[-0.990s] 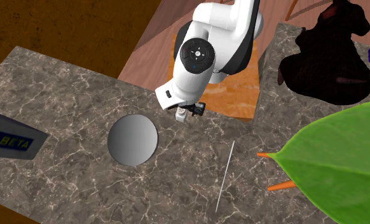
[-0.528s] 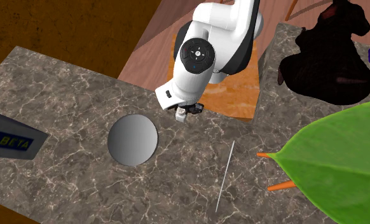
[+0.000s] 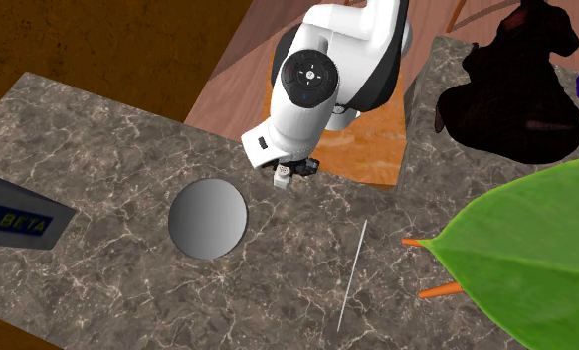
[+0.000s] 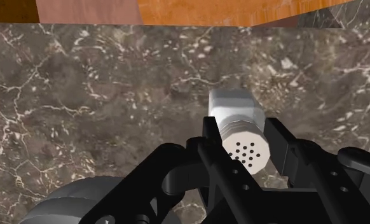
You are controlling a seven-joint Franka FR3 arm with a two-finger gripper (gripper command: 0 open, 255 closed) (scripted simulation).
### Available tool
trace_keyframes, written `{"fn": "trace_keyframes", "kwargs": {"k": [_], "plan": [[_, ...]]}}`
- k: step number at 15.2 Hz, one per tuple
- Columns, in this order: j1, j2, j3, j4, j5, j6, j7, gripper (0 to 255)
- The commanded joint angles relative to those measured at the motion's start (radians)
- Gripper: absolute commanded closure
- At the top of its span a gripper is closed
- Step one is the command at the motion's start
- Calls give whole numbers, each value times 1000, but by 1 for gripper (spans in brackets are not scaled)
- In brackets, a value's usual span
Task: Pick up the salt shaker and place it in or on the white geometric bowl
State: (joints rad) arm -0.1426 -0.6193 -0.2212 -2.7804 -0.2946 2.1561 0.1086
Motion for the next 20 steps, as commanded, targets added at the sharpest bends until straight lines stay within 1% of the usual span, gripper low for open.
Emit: {"fn": "trace_keyframes", "kwargs": {"k": [1,10,20], "plan": [[1,-17,4,15,5,-33,-4,255],[9,-72,22,104,29,-176,-21,255],[16,-100,40,221,50,-320,-39,255]]}}
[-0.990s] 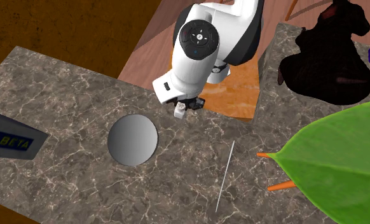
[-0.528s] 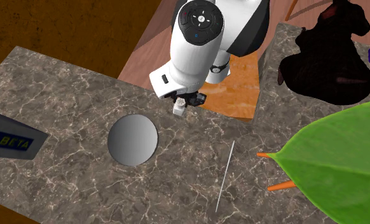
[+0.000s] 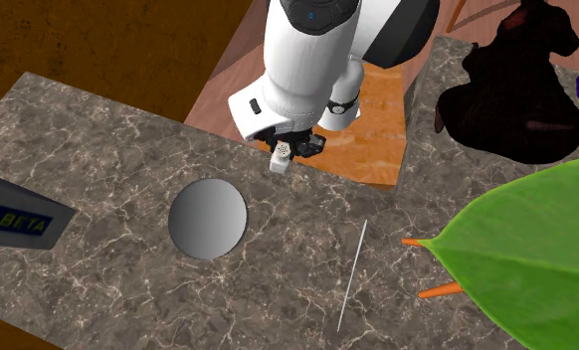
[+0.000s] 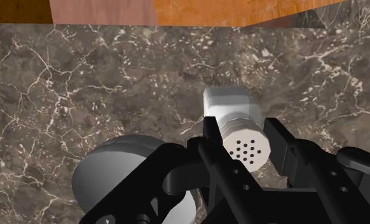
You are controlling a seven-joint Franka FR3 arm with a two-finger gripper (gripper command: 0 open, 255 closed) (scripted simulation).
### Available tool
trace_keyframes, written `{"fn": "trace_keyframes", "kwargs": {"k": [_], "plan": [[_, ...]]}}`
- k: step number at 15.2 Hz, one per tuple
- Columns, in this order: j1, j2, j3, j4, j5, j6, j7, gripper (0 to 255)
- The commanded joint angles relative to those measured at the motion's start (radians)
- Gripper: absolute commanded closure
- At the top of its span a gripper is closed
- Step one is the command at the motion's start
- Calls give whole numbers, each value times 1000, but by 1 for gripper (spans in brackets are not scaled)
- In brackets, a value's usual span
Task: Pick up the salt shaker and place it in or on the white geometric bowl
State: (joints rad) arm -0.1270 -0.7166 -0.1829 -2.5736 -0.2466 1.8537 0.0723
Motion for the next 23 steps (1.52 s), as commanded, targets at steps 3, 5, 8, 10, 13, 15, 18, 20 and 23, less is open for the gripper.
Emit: {"fn": "trace_keyframes", "kwargs": {"k": [3,5,8,10,13,15,18,20,23], "plan": [[2,-6,7,52,8,-58,-8,255],[4,-6,10,79,11,-85,-11,255],[5,-5,15,119,16,-124,-16,255],[3,29,0,156,11,-123,-33,255],[-2,133,-46,252,0,-106,-82,255],[-3,203,-76,321,0,-99,-117,255],[-3,309,-119,431,8,-94,-171,255],[-4,382,-148,510,20,-95,-209,255],[-7,496,-189,638,49,-104,-270,255]]}}
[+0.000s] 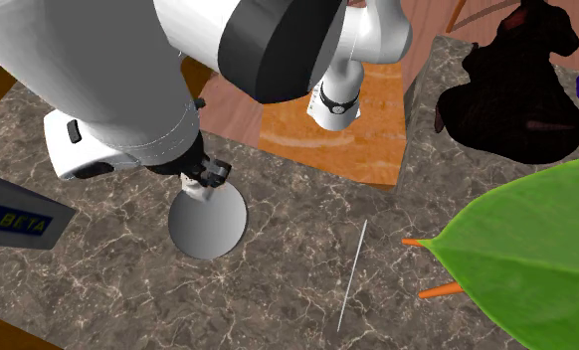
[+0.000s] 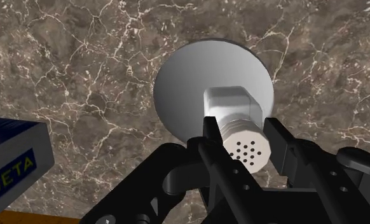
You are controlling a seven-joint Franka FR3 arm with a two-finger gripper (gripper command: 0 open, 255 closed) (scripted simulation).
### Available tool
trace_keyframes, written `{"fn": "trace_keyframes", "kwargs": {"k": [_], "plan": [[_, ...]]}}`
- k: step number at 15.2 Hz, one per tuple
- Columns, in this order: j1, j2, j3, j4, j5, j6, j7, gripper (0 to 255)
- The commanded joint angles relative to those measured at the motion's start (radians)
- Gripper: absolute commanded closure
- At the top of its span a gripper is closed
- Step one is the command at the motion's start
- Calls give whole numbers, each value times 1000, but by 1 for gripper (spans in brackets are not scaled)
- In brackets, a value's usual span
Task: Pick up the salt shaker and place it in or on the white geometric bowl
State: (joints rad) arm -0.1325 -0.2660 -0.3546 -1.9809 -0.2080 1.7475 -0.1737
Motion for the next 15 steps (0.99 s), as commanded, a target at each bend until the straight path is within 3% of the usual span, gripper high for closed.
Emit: {"fn": "trace_keyframes", "kwargs": {"k": [1,15], "plan": [[-4,79,-28,85,22,-3,-43,255],[-10,88,-38,-94,14,184,-24,255]]}}
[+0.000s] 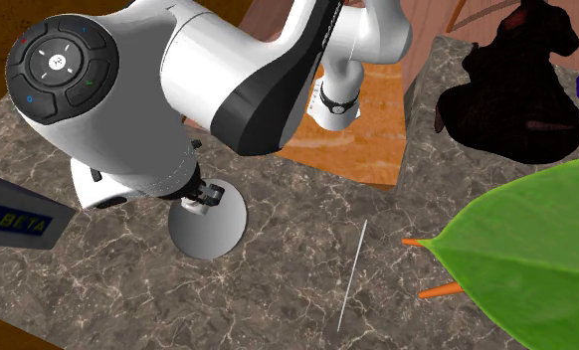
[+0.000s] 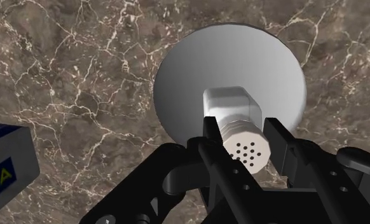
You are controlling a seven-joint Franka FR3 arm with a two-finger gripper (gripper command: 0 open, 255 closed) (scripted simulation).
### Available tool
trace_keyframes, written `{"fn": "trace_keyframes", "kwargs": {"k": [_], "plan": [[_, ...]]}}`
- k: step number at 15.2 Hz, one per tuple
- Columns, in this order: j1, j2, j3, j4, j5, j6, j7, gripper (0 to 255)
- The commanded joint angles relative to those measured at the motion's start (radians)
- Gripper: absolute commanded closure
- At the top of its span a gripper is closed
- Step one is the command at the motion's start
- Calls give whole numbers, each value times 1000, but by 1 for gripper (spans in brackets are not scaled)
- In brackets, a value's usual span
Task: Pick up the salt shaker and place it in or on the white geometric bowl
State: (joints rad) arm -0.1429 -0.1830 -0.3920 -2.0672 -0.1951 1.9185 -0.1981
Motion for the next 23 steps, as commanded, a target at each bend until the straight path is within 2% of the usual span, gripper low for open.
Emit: {"fn": "trace_keyframes", "kwargs": {"k": [1,7,14,15,20,23], "plan": [[0,7,-2,-19,1,26,2,255],[-3,26,-8,-81,1,107,6,255],[-3,26,-8,-81,1,107,6,255],[-3,26,-8,-81,1,107,6,0],[-3,26,-8,-81,1,107,6,0],[4,0,5,-6,0,5,9,0]]}}
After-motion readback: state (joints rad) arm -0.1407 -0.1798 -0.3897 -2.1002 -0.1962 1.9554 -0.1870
